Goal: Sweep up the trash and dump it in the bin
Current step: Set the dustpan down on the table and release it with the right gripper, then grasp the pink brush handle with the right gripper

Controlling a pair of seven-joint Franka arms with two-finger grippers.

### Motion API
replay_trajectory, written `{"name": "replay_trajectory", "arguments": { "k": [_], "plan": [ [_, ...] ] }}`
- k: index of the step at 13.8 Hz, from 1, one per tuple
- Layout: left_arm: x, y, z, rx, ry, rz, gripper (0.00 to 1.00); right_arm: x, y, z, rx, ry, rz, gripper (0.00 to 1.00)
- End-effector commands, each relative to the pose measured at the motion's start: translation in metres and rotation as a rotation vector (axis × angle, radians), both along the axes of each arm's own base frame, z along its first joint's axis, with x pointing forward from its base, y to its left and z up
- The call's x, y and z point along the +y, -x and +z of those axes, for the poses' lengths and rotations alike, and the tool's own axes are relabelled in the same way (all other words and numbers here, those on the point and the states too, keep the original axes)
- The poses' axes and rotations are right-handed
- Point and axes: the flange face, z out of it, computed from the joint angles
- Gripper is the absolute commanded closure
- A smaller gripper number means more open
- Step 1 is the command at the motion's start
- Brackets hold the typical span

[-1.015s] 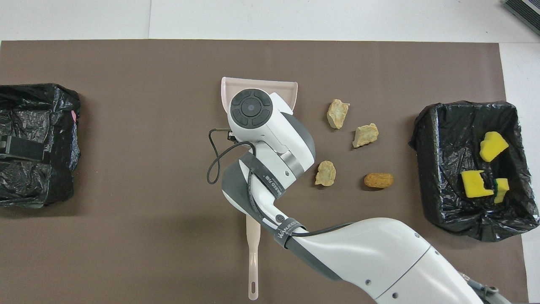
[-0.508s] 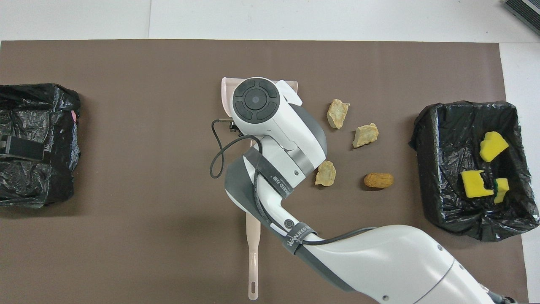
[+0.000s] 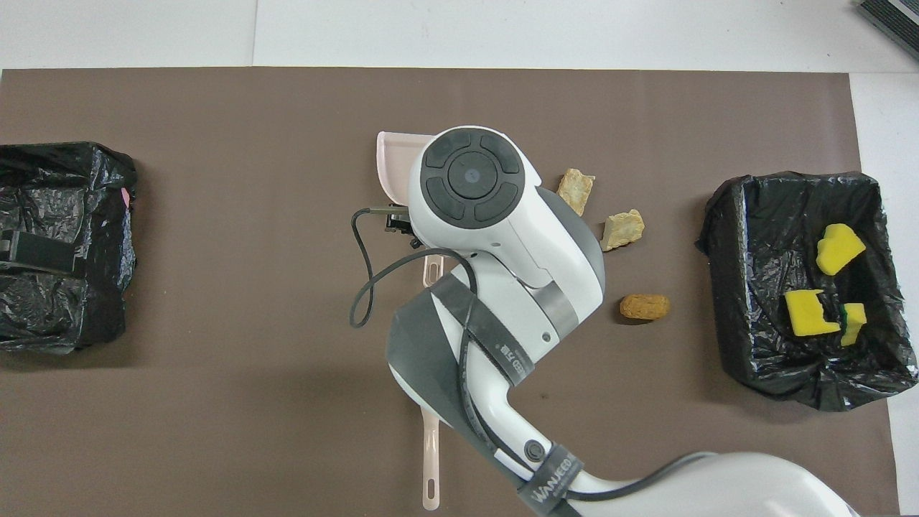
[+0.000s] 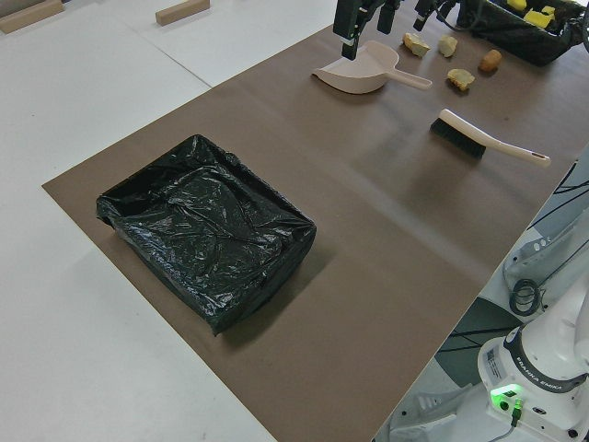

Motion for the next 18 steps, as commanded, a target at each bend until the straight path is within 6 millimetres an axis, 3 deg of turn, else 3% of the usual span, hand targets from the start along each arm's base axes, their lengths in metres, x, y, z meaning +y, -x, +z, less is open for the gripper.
{"name": "replay_trajectory", "arguments": {
  "k": [1,3,6,8,13,15,18],
  "plan": [
    [0.002,0.005,0.002,-0.008,-0.016,0.002,0.00,-0.028,0.032,0.025,0.038,-0.007,-0.009,0.00],
    [0.003,0.005,0.003,-0.009,-0.016,0.002,0.00,-0.032,0.055,0.034,0.070,-0.004,-0.024,0.00],
    [0.002,0.005,0.003,-0.009,-0.016,0.000,0.00,-0.038,0.094,0.020,0.089,0.015,-0.047,0.00],
    [0.002,0.004,0.001,-0.006,-0.016,0.000,0.00,-0.030,0.122,0.007,0.076,-0.010,-0.043,0.00],
    [0.002,0.005,0.002,-0.008,-0.016,0.000,0.00,-0.031,0.155,-0.011,0.075,-0.005,-0.014,0.00],
    [0.002,0.004,0.001,-0.006,-0.016,0.002,0.00,-0.031,0.160,-0.016,0.083,0.003,-0.010,0.00],
    [0.002,0.005,0.002,-0.008,-0.016,0.002,0.00,-0.013,0.179,-0.035,0.076,-0.005,0.003,0.00]
  ]
}}
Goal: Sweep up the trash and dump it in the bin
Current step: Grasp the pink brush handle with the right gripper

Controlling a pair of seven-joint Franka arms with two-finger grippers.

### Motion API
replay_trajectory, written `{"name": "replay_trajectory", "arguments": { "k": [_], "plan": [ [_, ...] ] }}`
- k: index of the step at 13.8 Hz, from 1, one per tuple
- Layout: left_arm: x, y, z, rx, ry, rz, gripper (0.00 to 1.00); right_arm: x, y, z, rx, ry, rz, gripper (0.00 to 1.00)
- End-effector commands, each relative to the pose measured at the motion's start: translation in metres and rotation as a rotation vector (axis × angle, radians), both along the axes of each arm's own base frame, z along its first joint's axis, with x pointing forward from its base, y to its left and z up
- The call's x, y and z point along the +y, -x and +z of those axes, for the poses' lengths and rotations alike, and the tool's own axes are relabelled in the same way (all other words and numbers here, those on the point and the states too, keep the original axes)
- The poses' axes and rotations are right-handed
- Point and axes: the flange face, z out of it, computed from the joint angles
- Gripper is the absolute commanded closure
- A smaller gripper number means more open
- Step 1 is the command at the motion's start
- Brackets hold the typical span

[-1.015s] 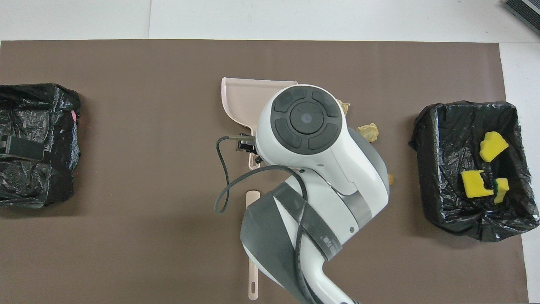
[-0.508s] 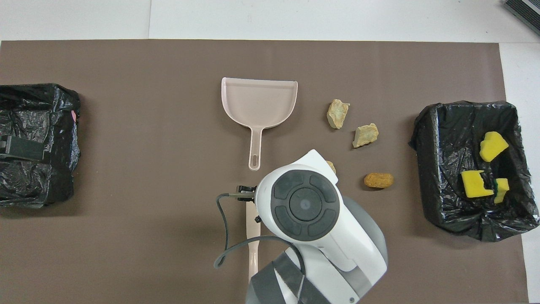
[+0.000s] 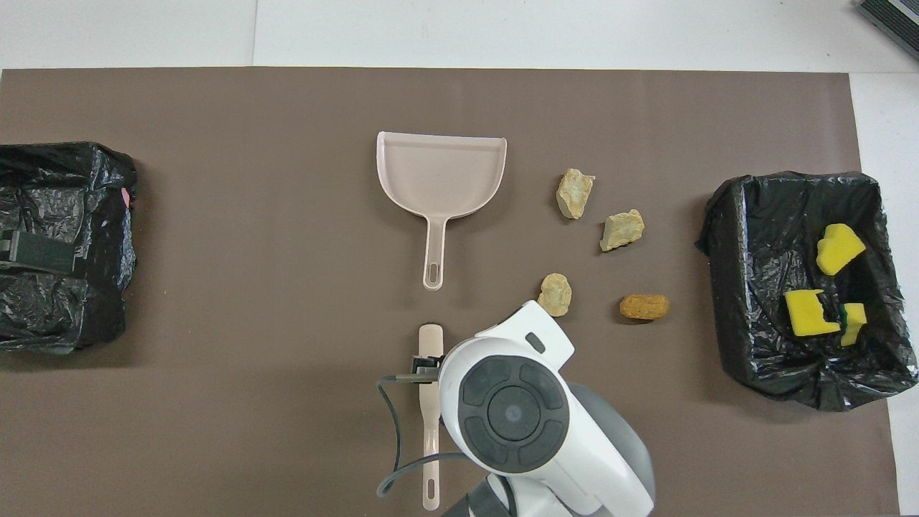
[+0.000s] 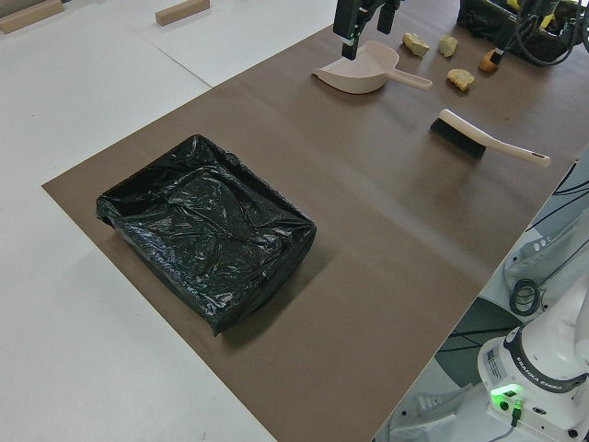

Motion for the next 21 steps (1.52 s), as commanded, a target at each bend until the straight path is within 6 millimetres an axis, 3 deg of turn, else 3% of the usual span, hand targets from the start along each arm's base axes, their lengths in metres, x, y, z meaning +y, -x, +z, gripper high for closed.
{"name": "replay_trajectory", "arguments": {
  "k": [1,6,11,16,21],
  "plan": [
    [0.002,0.004,0.001,-0.006,-0.016,0.000,0.00,0.012,0.027,-0.025,-0.012,-0.036,-0.039,0.00],
    [0.003,0.005,0.002,-0.008,-0.016,0.002,0.00,0.011,0.063,-0.061,-0.020,-0.029,-0.034,0.00],
    [0.003,0.005,0.002,-0.008,-0.016,0.002,0.00,0.032,0.093,-0.081,-0.011,-0.011,-0.027,0.00],
    [0.002,0.005,0.002,-0.008,-0.016,0.000,0.00,0.057,0.121,-0.120,-0.021,0.050,-0.008,0.00],
    [0.002,0.005,0.002,-0.008,-0.016,0.000,0.00,0.067,0.136,-0.143,-0.027,0.082,-0.021,0.16]
  ]
}}
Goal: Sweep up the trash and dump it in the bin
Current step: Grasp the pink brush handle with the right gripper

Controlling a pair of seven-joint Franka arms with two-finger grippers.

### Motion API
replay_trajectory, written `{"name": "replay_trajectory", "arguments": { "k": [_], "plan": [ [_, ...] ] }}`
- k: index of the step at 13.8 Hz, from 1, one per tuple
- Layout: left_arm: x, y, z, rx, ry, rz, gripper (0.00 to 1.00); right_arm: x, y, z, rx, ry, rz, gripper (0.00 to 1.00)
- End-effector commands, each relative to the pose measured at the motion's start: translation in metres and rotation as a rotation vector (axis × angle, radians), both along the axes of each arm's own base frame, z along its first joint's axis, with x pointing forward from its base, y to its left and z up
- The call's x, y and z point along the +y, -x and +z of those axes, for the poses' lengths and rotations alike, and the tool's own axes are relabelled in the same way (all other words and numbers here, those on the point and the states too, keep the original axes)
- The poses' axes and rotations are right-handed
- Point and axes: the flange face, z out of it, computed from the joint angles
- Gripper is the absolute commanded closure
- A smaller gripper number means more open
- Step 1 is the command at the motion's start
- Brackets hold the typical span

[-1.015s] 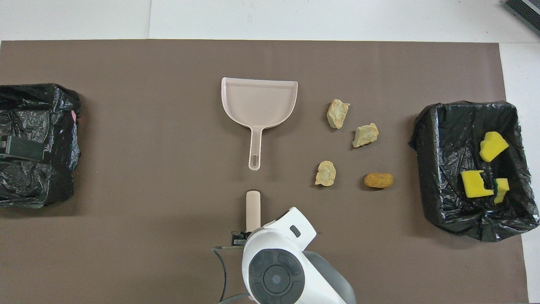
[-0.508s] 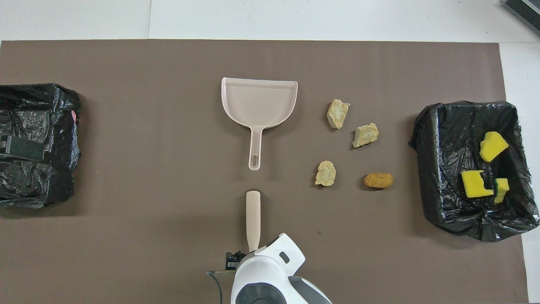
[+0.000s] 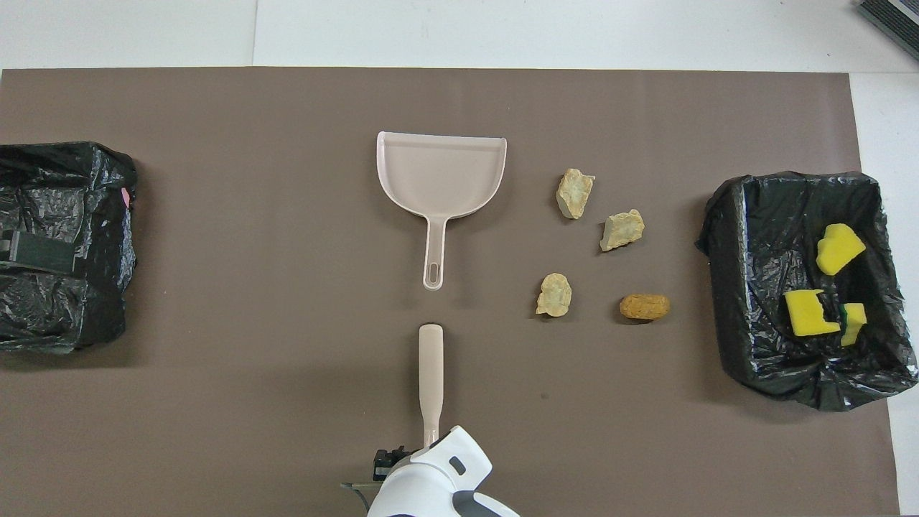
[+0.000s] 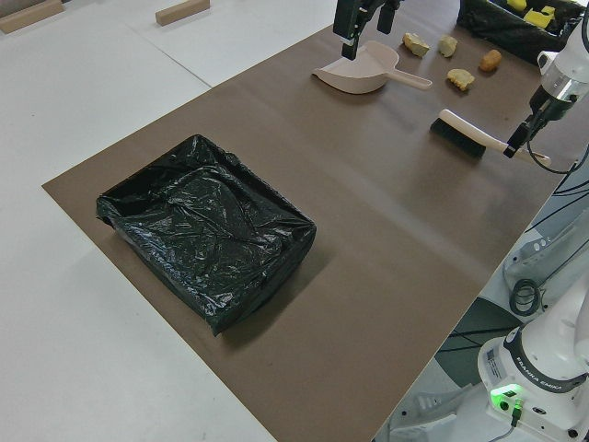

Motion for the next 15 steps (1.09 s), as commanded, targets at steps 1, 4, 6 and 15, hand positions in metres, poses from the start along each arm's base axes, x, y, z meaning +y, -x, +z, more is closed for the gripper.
{"name": "replay_trajectory", "arguments": {
  "k": [1,4,6,15],
  "plan": [
    [0.0027,0.0043,0.0011,-0.006,-0.016,0.002,0.00,-0.0004,0.0013,-0.0049,-0.024,0.003,-0.018,0.20],
    [0.0027,0.0048,0.0019,-0.008,-0.016,0.003,0.00,-0.0004,0.0013,-0.0057,-0.022,0.004,-0.018,0.37],
    [0.0027,0.0043,0.0019,-0.008,-0.016,0.003,0.00,-0.0004,0.0013,-0.0057,-0.022,0.004,-0.018,0.41],
    [0.0019,0.0048,0.0019,-0.008,-0.016,0.002,0.00,0.0007,-0.0033,-0.0086,-0.015,0.008,-0.015,1.00]
  ]
}}
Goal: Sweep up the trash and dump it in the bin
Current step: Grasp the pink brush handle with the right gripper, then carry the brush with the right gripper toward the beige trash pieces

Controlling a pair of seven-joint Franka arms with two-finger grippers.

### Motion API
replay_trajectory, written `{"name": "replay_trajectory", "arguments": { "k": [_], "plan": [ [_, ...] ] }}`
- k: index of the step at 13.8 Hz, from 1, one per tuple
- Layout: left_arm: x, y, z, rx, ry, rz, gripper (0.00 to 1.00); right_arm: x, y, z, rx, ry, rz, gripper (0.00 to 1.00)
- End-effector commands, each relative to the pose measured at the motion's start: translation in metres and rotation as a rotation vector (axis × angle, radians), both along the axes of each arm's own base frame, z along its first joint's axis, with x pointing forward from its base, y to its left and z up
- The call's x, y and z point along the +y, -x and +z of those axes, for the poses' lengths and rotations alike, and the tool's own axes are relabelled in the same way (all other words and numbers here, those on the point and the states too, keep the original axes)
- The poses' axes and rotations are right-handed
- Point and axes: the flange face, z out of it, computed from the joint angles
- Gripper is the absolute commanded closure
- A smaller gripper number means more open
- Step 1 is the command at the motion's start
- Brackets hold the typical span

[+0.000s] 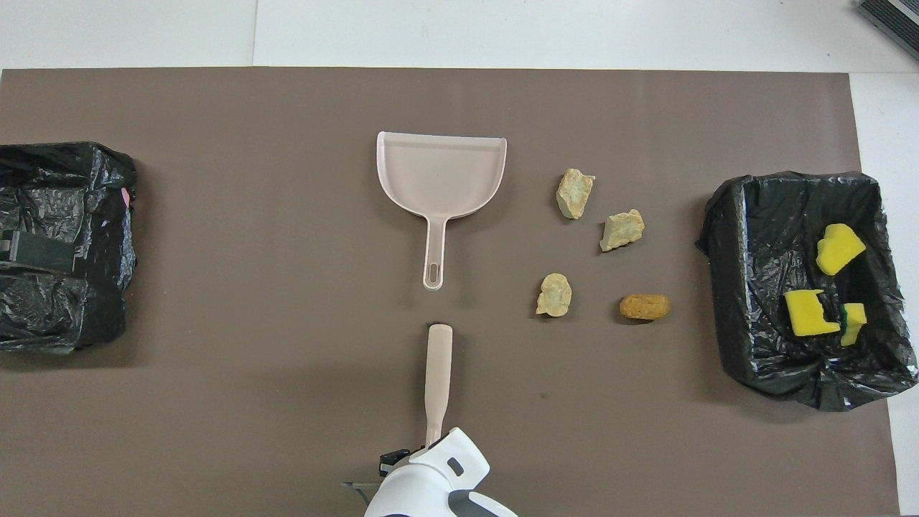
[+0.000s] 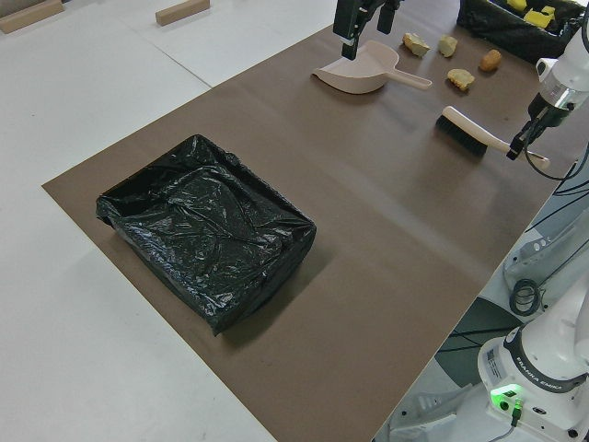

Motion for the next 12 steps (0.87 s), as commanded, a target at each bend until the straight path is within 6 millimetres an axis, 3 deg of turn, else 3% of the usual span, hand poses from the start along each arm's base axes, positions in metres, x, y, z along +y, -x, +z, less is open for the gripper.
{"name": "replay_trajectory", "arguments": {
  "k": [1,7,12],
  "plan": [
    [0.002,0.005,0.003,-0.009,-0.016,0.002,0.00,0.000,-0.004,-0.002,-0.014,0.000,-0.010,1.00],
    [0.003,0.005,0.002,-0.008,-0.016,0.003,0.00,0.004,-0.018,0.028,0.003,0.045,-0.031,1.00],
    [0.002,0.004,0.001,-0.006,-0.016,0.002,0.00,-0.030,-0.049,0.074,-0.024,0.044,-0.067,1.00]
  ]
}}
